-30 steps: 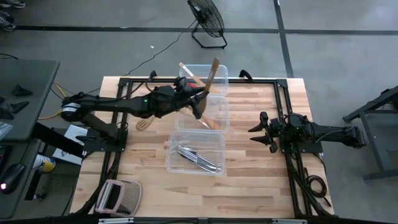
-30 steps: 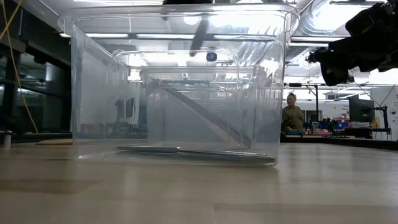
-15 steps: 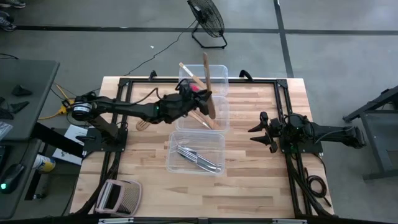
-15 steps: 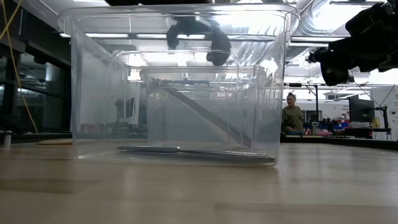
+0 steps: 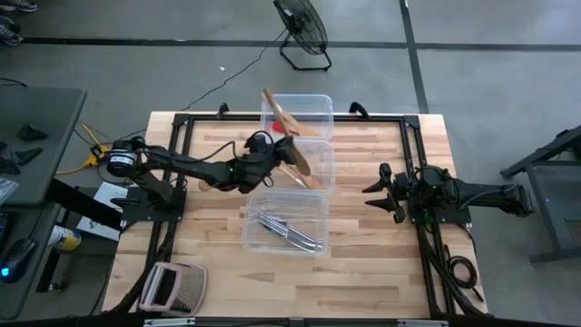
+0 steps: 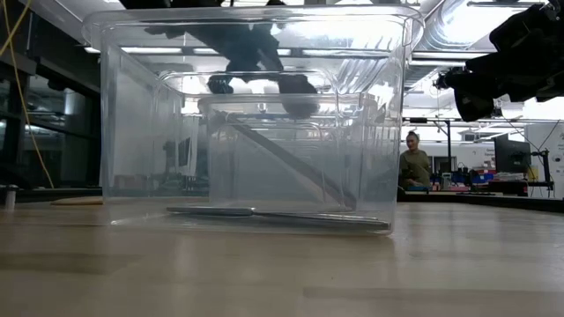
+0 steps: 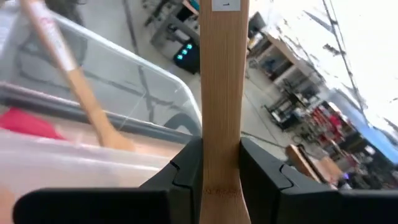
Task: Pick & Place Kitchen Items
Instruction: Put the brown spoon into the middle transparent bin
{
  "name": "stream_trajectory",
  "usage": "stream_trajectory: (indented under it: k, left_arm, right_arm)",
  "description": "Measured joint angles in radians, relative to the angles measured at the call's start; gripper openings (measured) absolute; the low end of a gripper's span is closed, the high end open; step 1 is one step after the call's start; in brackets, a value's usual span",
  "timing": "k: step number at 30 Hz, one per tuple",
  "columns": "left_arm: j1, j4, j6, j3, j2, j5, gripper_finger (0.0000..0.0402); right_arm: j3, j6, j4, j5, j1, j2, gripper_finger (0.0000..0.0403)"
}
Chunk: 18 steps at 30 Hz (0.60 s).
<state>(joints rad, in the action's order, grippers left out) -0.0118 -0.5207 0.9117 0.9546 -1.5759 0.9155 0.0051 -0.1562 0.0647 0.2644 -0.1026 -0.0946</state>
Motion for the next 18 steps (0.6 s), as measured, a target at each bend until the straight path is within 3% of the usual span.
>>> stream_trajectory:
  k: [7, 18]
  left_arm:
    - [0.015, -0.004, 0.103, -0.001, -0.039, 0.087, 0.0076]
    - [0.033, 0.003, 0.166, -0.001, -0.096, 0.113, 0.0077]
  right_arm:
    - [0.000, 0.000, 0.000, 0.000, 0.000, 0.000, 0.0165]
    - [0.000, 0.000, 0.001, 0.000, 0.000, 0.000, 0.0165]
